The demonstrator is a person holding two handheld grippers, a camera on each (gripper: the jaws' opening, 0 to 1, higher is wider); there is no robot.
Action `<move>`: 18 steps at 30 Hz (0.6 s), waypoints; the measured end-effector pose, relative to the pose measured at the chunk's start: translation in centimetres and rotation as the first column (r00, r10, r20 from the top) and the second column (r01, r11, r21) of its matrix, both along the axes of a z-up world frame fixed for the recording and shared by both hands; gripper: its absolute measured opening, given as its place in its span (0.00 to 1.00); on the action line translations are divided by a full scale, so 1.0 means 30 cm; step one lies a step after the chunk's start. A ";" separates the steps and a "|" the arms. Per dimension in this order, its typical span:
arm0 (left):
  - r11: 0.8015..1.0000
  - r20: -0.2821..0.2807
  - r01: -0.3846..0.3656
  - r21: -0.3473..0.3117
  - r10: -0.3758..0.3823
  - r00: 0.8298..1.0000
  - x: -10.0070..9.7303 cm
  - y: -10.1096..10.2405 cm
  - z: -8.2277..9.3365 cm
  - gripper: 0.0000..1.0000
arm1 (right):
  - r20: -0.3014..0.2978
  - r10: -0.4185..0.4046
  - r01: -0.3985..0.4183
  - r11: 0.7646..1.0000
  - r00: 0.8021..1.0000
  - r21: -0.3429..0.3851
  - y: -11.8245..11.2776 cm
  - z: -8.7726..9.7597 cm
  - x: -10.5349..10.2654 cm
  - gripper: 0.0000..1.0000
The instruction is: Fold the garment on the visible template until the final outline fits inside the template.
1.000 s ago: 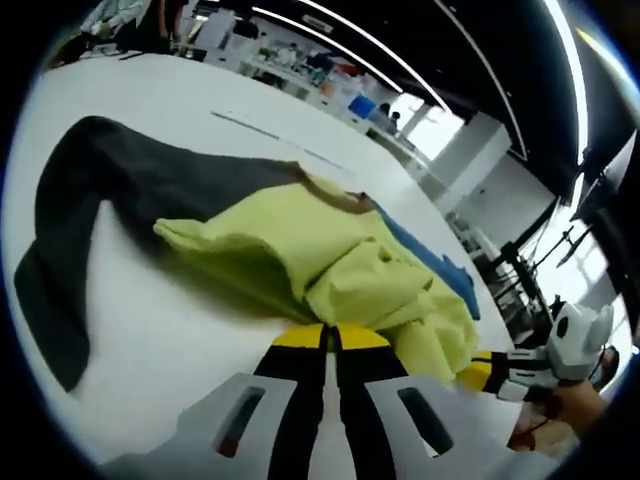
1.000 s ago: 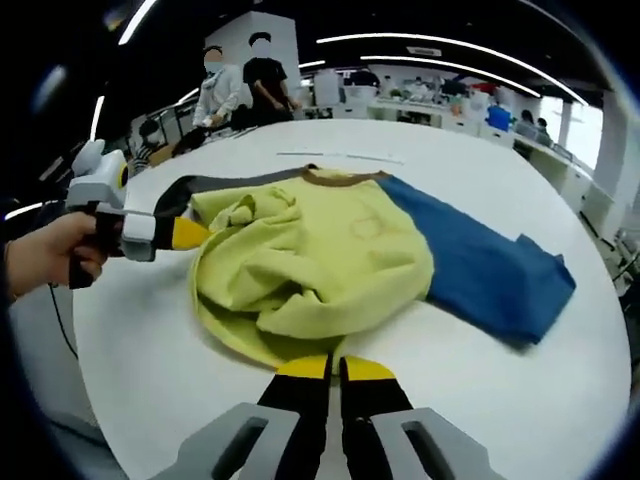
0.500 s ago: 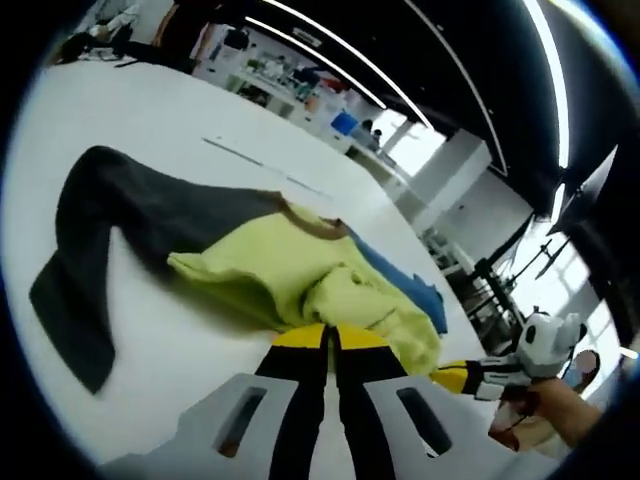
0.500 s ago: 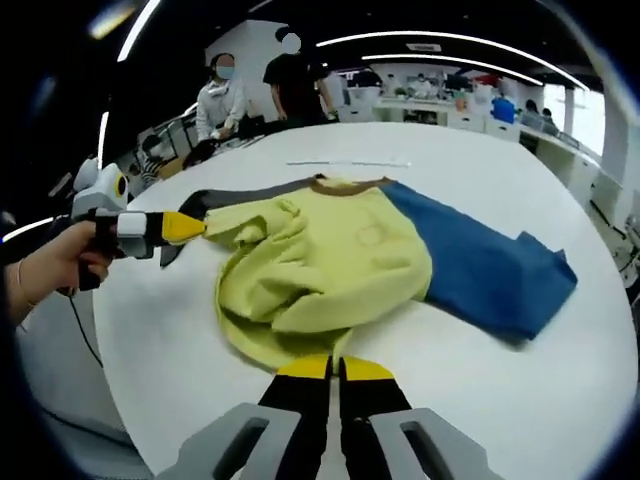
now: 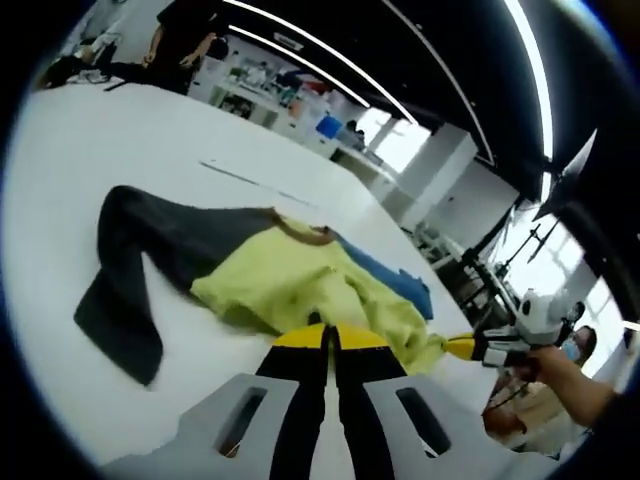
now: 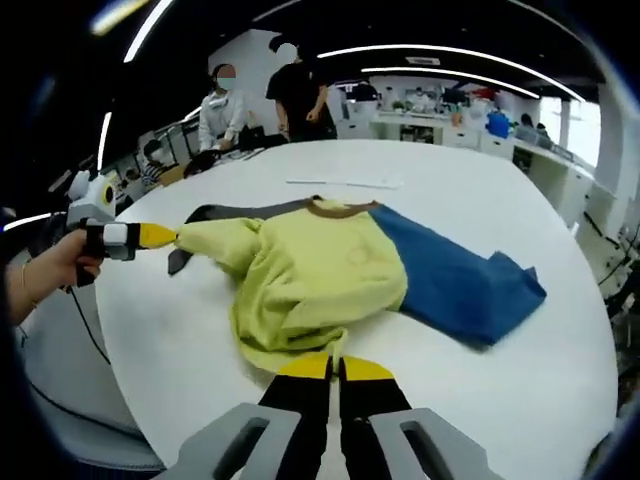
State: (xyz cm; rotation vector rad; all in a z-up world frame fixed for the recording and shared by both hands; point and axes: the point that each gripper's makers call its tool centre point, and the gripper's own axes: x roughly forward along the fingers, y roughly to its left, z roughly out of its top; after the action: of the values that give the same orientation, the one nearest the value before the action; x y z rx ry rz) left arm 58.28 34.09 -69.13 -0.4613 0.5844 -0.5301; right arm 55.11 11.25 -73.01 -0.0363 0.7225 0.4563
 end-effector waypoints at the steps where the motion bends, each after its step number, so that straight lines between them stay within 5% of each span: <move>1: 1.000 0.000 0.001 0.003 -0.001 1.000 -0.009 0.012 0.006 0.00 | 0.000 -0.001 0.001 1.000 1.000 0.001 -0.003 0.002 -0.005 0.00; 18: 1.000 -0.030 0.013 -0.009 -0.013 0.999 -0.136 0.095 0.067 0.00 | 0.002 -0.017 0.017 1.000 1.000 -0.014 -0.069 0.077 -0.086 0.00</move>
State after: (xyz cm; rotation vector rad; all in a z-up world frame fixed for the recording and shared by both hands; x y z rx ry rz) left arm 54.21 36.95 -67.13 -0.4748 0.6147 -0.5393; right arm 52.53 9.19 -70.69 -0.0441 0.7240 0.4351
